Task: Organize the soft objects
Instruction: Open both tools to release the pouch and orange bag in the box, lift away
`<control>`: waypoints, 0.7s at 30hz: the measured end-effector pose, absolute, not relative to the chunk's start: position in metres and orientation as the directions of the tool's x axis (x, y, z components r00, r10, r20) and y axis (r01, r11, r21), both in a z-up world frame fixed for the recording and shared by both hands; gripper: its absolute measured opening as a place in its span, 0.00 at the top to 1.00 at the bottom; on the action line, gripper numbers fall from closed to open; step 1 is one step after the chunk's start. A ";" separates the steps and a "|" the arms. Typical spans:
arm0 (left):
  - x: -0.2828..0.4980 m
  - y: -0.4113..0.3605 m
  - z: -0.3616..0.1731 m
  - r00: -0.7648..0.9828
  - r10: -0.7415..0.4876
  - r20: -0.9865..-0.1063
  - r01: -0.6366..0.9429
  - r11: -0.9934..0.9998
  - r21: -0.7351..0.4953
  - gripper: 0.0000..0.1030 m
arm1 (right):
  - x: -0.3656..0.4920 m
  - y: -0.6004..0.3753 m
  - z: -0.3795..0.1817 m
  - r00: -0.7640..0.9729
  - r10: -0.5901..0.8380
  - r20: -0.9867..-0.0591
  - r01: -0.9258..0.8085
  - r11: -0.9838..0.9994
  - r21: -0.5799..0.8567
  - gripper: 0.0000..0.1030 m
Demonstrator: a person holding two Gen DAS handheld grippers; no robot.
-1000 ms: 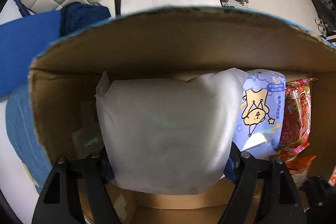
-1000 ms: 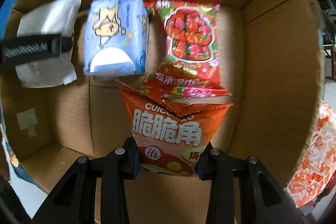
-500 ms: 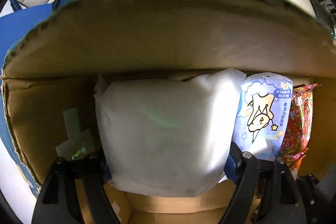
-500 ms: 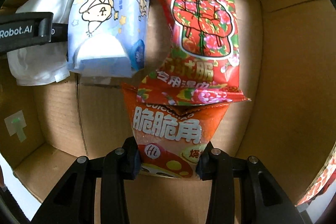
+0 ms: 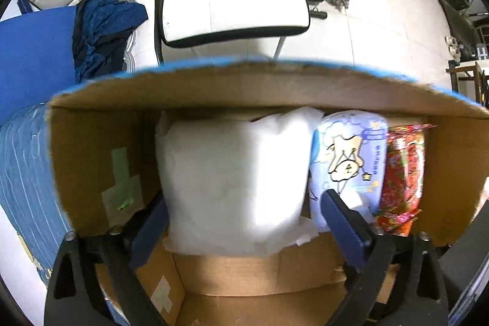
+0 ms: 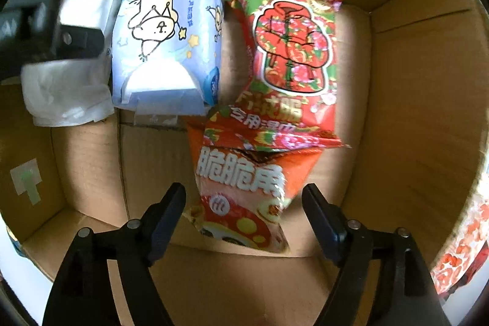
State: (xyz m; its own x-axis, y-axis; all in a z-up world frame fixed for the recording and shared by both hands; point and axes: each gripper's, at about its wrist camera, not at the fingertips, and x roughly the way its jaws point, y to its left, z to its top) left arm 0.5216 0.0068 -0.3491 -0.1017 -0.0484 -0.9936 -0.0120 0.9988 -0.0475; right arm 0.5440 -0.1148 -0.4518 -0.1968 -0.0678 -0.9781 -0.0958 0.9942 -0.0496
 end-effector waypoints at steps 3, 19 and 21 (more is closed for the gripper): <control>0.519 0.012 -0.332 -0.069 -0.060 -0.996 -0.016 0.998 -0.059 0.00 | 0.536 -0.122 -0.436 -0.181 -0.058 -0.982 -0.092 0.995 -0.042 0.09; 0.425 0.027 -0.239 0.156 -0.072 -0.985 -0.018 0.997 -0.076 0.00 | 0.490 -0.139 -0.350 -0.018 -0.015 -1.000 -0.021 1.000 -0.014 0.01; 0.412 0.027 -0.233 0.170 -0.083 -0.982 -0.021 0.996 -0.087 0.00 | 0.482 -0.140 -0.337 0.009 -0.006 -1.000 -0.016 1.000 -0.007 0.01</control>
State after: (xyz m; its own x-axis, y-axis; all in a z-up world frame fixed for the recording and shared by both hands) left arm 0.4120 0.0275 -0.2333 0.1697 -0.0826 -0.9820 -0.0209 0.9960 -0.0874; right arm 0.4816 -0.1403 -0.3369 0.0088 -0.0064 -0.9999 -0.0159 0.9999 -0.0066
